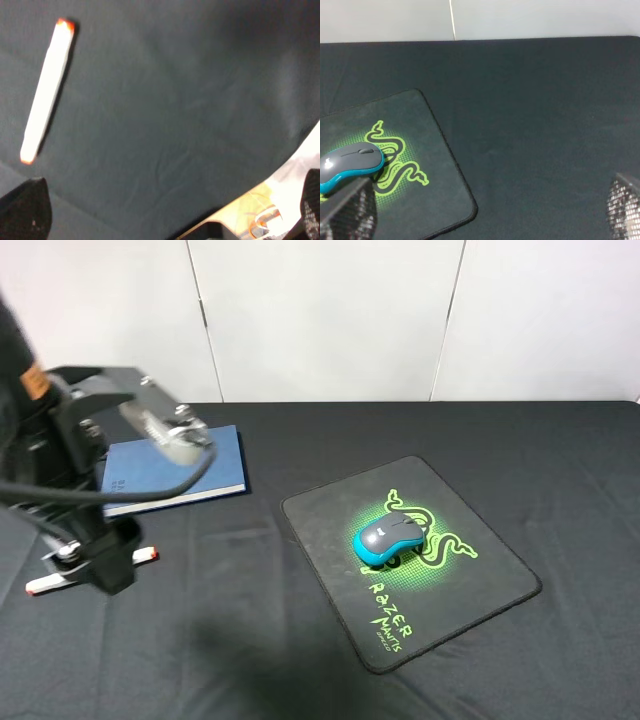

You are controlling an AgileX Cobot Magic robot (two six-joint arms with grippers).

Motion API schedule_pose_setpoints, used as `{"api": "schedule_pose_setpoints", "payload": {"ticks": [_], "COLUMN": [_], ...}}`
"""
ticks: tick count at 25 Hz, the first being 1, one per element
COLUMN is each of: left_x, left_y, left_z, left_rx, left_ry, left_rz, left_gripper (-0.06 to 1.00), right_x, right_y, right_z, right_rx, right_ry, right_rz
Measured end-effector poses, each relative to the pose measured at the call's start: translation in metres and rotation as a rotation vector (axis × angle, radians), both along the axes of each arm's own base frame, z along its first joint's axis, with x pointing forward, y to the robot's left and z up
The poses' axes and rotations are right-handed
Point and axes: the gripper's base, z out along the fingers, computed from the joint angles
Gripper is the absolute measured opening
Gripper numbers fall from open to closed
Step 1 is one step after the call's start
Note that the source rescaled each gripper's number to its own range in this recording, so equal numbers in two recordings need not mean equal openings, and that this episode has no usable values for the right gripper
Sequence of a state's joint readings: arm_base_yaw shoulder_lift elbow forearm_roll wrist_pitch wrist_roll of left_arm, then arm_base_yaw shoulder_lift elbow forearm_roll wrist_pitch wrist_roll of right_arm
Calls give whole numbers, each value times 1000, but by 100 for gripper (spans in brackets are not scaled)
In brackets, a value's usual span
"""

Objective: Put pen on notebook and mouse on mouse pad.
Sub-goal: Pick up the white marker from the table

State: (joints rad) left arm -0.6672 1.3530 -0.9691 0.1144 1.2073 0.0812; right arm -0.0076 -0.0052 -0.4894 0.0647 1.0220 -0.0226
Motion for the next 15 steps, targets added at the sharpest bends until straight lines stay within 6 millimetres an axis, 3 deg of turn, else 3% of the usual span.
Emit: {"api": "schedule_pose_setpoints", "payload": {"ticks": [7, 15], "left_x": [-4, 0], "left_y": [34, 47], "left_z": [-21, -34], "left_rx": [51, 72], "left_ry": [71, 38], "left_rz": [56, 37], "left_gripper": [100, 100], "right_x": [0, 0], "right_y": [0, 0], "right_z": [0, 0], "right_rx": [3, 4], "right_ry": [0, 0], "right_rz": [-1, -2]}}
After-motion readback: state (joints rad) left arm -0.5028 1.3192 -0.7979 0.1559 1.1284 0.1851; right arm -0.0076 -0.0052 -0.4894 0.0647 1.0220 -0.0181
